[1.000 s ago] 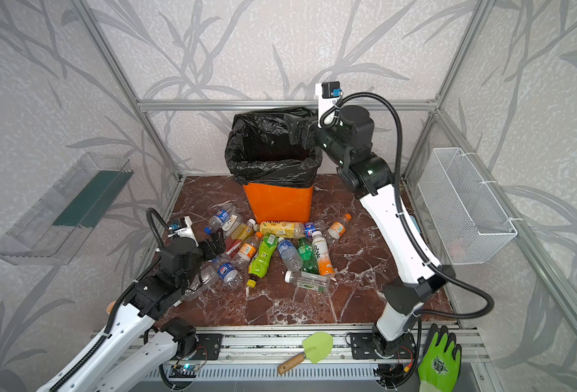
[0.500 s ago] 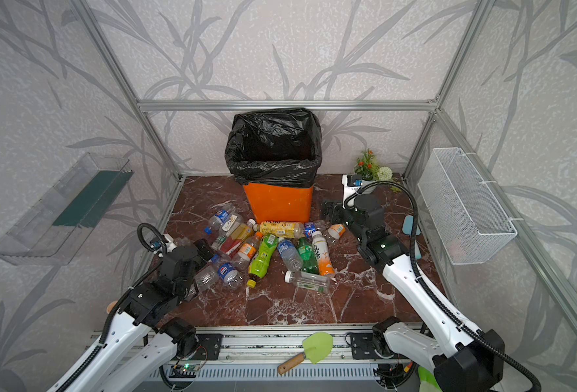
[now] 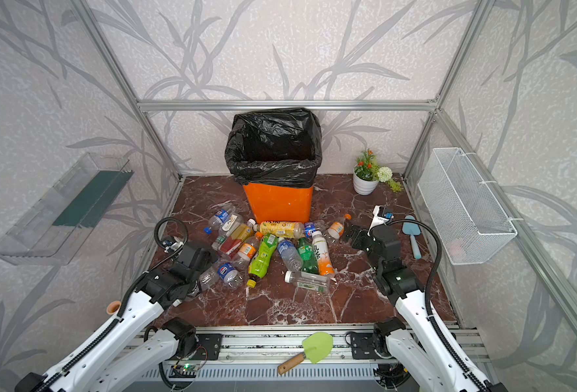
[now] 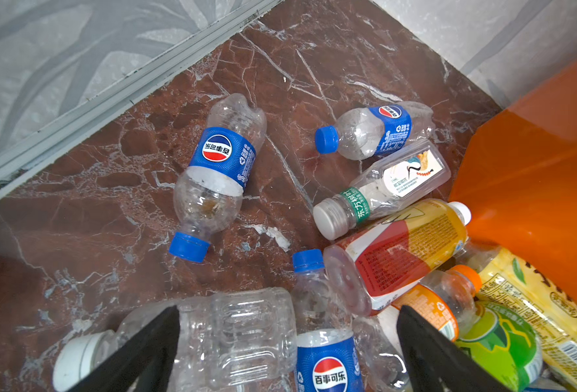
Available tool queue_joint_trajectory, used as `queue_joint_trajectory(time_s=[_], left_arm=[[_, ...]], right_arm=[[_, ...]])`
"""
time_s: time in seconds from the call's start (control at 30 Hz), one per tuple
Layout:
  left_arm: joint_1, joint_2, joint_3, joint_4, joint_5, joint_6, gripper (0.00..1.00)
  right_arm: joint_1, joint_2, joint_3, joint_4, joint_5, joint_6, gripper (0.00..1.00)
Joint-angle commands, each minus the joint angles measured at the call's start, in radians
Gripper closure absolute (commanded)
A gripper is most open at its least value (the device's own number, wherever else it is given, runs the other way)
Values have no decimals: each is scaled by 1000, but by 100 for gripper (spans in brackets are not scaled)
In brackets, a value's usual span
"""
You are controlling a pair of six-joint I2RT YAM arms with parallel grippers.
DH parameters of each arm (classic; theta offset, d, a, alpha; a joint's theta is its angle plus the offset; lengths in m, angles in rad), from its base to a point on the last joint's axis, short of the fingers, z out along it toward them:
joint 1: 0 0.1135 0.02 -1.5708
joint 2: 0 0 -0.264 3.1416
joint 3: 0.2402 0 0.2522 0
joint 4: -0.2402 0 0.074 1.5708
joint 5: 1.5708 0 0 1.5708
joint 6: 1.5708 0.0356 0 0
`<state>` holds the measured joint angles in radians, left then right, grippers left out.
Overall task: Throw the plastic bottles in the bin
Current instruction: 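Return the right gripper to the pile while the left gripper reaches into the pile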
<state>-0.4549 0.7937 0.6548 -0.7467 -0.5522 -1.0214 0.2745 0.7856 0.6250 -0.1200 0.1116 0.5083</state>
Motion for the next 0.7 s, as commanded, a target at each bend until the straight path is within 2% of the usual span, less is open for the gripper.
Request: queue_joint_trajectory(time_s=[0.0,0.07,0.13,0.23,0.33,0.5,0.67], left_arm=[[7,1,25,-4,11,78,1],[7,17,23,52,82,121,1],[4,45,23,152,205,244,5],[-4,115,44,211,318,301,9],[-41,194,85,225,330,356,10],[-177,323,169,243,297,446,10],[-244,468,228,243,350,488,10]], right_arm=[[-6,23,-8,10,-15,43,1],[-5,40,-11,28,-31,56,1],[-6,55,-11,42,-43,68,1],[-5,64,-11,46,-50,78,1],[-6,57,-12,44,-46,82,1],[-7,43,-20,38,-32,87,1],[-8,44,-21,37,-35,96,1]])
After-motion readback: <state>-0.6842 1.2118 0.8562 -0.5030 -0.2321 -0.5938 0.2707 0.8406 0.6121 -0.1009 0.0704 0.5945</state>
